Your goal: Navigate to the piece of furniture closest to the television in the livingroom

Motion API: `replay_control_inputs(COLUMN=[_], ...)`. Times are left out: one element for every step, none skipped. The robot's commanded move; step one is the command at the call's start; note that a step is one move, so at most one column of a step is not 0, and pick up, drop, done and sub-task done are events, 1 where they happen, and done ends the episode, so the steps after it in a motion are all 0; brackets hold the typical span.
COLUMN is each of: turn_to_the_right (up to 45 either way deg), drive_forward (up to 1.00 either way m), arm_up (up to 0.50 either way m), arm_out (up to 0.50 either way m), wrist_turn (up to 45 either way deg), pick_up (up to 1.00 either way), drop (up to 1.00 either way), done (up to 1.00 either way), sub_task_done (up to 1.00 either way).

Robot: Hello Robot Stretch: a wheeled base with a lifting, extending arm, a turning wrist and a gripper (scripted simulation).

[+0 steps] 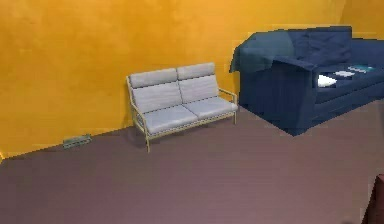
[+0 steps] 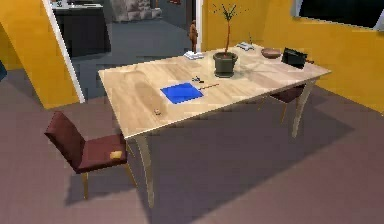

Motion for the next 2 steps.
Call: replay_control_inputs(turn_to_the_right=[18.0,0.0], drive_forward=[0.0,1.0], arm_up=[0.0,0.0], arm_out=[0.0,0.0], wrist_turn=[0.0,0.0], pick_up=[0.0,0.0], drop=[0.0,0.0], done=[0.0,0.0], sub_task_done=[0.0,0.0])
